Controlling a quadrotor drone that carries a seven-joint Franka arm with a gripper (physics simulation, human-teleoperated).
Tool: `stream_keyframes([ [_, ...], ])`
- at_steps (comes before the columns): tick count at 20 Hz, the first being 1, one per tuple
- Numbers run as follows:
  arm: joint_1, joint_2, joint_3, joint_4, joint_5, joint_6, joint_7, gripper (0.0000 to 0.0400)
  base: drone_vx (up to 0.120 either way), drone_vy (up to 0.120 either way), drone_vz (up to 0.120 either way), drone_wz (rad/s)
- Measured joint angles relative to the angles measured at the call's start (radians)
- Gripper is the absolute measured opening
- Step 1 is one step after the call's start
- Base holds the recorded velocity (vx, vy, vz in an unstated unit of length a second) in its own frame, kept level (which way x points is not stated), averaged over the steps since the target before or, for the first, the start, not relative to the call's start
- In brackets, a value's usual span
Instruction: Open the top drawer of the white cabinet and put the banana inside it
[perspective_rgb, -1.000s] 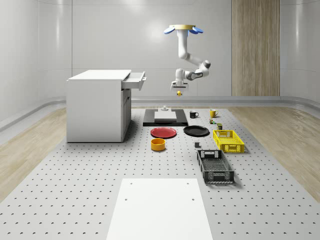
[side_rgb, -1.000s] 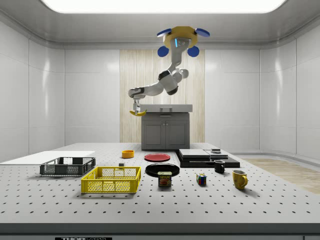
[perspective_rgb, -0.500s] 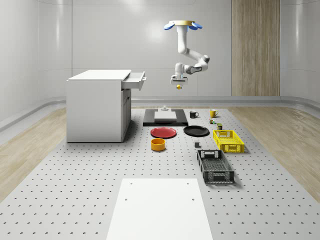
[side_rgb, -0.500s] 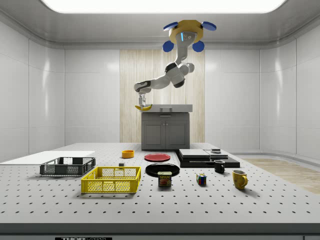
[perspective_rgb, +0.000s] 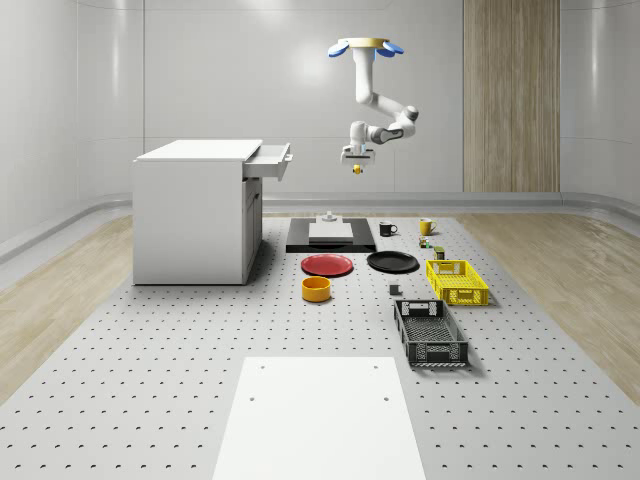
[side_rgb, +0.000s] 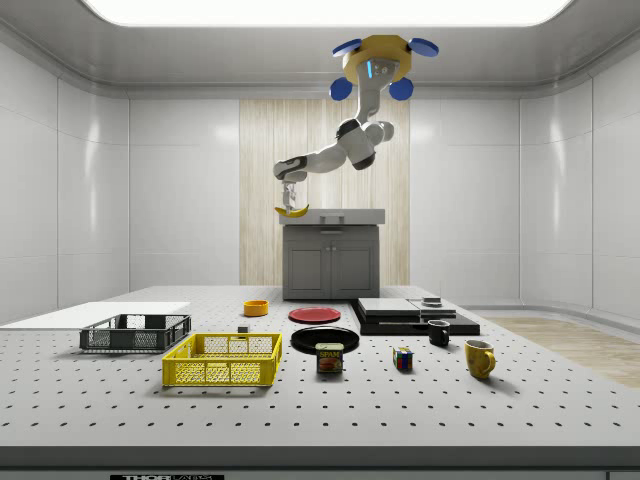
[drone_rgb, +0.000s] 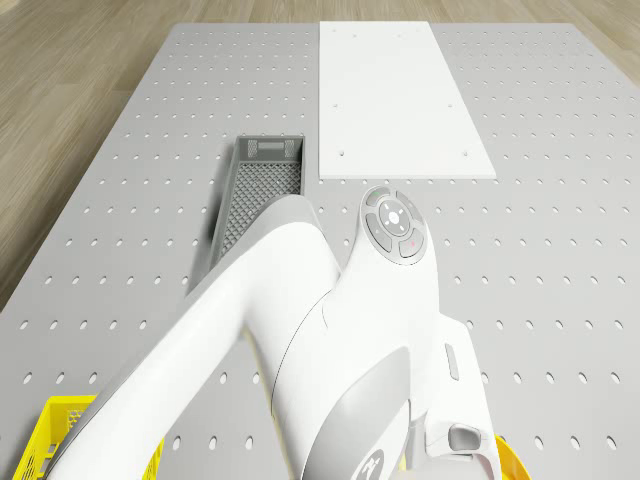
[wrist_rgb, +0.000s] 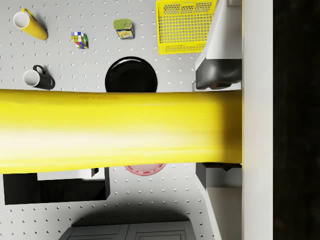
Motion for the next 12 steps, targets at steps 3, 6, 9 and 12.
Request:
stream_keyframes([
  [3,0.002,-0.003,0.0,0.0,-0.002,0.003,-0.001,0.0193,0.0,0.0,0.12,0.0],
  [6,0.003,-0.006,0.0,0.001,-0.004,0.005,-0.003,0.0193,0.0,0.0,0.12,0.0],
  [9,0.005,-0.009,0.0,0.001,-0.006,0.008,-0.004,0.0193,-0.053,0.0,0.067,0.0],
  [12,0.007,-0.012,0.0,0.001,-0.008,0.01,-0.005,0.0193,-0.12,0.0,0.0,0.0],
])
